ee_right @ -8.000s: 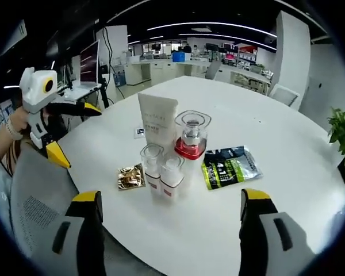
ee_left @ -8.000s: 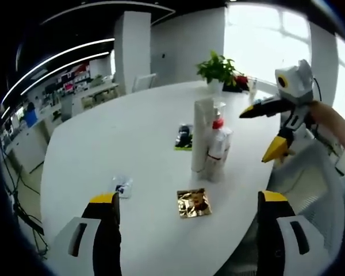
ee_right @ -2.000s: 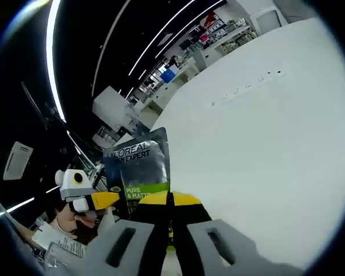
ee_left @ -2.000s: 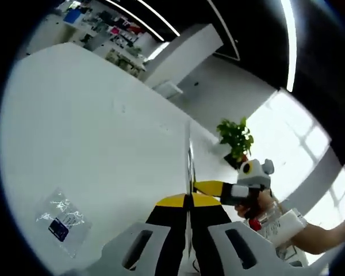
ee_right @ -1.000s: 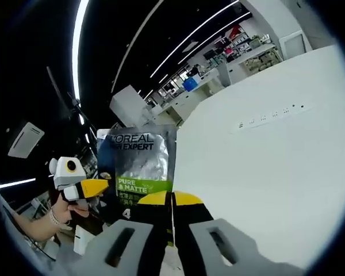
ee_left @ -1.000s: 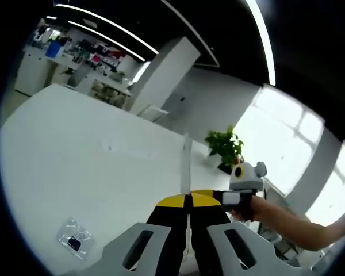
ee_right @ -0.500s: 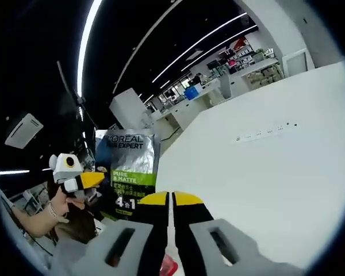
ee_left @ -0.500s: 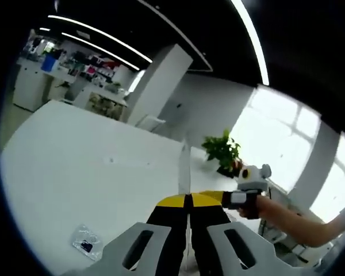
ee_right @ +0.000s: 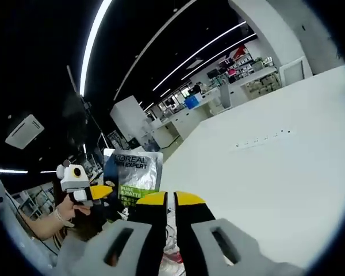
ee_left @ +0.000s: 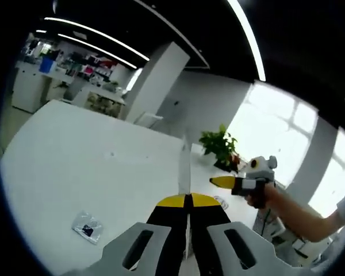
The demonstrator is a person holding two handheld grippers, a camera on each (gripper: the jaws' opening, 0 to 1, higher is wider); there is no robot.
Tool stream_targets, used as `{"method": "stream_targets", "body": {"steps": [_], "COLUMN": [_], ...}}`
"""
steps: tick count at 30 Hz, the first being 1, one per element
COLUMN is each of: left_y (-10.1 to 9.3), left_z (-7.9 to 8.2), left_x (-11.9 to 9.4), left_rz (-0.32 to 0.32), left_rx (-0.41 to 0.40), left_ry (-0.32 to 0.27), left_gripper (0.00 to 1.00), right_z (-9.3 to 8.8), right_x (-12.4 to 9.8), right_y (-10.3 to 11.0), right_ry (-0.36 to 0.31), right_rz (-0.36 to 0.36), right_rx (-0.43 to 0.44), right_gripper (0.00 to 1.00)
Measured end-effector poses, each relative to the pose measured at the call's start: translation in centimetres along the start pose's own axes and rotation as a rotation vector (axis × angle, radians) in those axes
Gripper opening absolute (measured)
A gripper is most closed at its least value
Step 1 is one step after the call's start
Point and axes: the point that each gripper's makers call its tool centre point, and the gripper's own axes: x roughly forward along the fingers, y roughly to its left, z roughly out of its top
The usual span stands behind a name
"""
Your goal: Arrange the skincare products in the storage area until every visible bottle or jar stands upright without overlapping.
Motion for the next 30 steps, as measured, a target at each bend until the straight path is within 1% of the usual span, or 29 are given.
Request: {"method": "stream_targets", "body": {"steps": [4, 5, 9, 13, 17, 19, 21, 23, 27, 28, 30], "left_y": [-0.5, -0.9, -1.8, -2.2, -2.8, -2.8, -2.9, -3.1, -3.9, -4.0, -4.1], "left_z": [-0.2, -0.3, -0.7, -0.4, -0.4, -0.2, -0.3, -0.5, -1.1, -1.2, -1.5], "left_x": [-0.9, -1.2, -1.9, -2.8, -4.2, -4.9, -5.4, -5.8, -6.3, -6.4, -6.6], "left_rz": [-0.013, -0.019, -0.033, -0.04, -0.038, -0.033, -0.033, -0.034, -0.048, -0.052, -0.053], "left_rx": [-0.004, -0.007, 0.001, 0.004, 0.001, 0.002, -0.003, -0.008, -0.017, -0.018, -0.018], "left_ry": [-0.007, -0.006, -0.003, -0.021, -0.033, -0.045, -0.049, -0.05, -0.044, -0.043, -0.042], "left_gripper": [0.0, 0.0, 0.0, 0.0, 0.0, 0.0, 0.0, 0.0, 0.0, 0.0, 0.0], "right_z": [0.7, 0.8, 0.3, -0.1, -0.8, -1.6, -2.8, -4.2, -7.5, -8.0, -9.6], "right_x": [-1.1, -1.4, -2.6, -3.6, -4.5, -4.9, -5.2, -5.1, -4.6, -4.4, -4.0], "right_y": [0.6, 0.9, 1.7, 2.3, 3.9, 4.8, 5.7, 6.5, 7.2, 7.5, 8.0], "right_ry": [-0.034, -0.038, -0.052, -0.066, -0.067, -0.063, -0.053, -0.03, 0.039, 0.046, 0.09], "right_rz": [0.014, 0.018, 0.011, 0.006, 0.023, 0.035, 0.046, 0.056, 0.055, 0.055, 0.053], "right_rx": [-0.015, -0.022, -0.041, -0.035, -0.039, -0.032, -0.014, -0.001, 0.03, 0.037, 0.032], "right_gripper": [0.06, 0.06, 0.08, 0.08, 0.07, 0.07, 0.07, 0.07, 0.08, 0.09, 0.08]}}
